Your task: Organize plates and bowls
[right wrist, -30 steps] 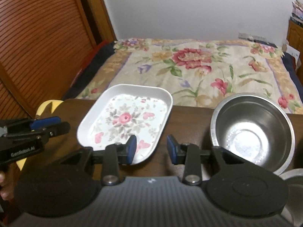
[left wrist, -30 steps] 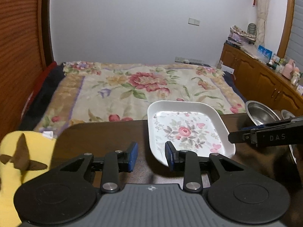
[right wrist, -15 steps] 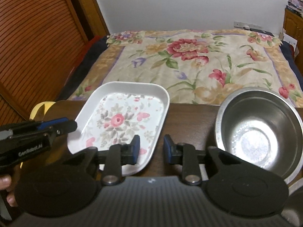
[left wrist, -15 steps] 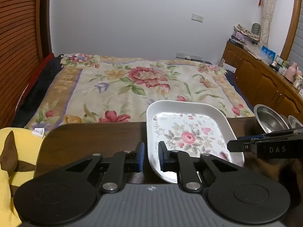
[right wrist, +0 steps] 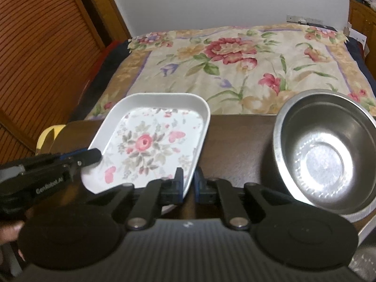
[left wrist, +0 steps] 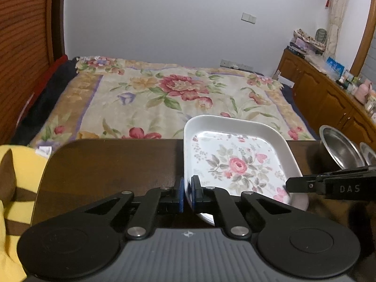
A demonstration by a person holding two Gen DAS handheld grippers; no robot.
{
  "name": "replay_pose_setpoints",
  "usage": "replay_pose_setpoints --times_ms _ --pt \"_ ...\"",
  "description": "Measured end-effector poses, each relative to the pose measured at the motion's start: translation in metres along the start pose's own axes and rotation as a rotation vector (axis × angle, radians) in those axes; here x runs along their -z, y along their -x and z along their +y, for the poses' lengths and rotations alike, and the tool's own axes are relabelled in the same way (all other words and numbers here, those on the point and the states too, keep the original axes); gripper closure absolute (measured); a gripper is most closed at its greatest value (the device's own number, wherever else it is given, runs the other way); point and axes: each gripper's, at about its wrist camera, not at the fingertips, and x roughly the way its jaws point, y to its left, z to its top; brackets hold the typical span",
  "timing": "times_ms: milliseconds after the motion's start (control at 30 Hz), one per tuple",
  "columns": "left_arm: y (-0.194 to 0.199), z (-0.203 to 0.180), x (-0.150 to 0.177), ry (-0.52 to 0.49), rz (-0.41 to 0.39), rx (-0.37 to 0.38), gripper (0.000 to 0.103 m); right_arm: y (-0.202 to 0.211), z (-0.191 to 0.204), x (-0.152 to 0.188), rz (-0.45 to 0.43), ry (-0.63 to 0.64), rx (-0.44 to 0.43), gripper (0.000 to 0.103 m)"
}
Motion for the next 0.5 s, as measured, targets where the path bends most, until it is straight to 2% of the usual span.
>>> replay_pose_setpoints --times_ms 200,500 --pt "0.008 0.002 0.004 -0.020 0.031 0.020 0.097 0.004 0.002 0.008 -0.013 -0.014 -0.002 0.094" --pt "0.028 0.004 0.009 -0.010 0.023 0.024 0.096 0.015 0.004 0.017 -0.031 -0.013 -0.043 0.094"
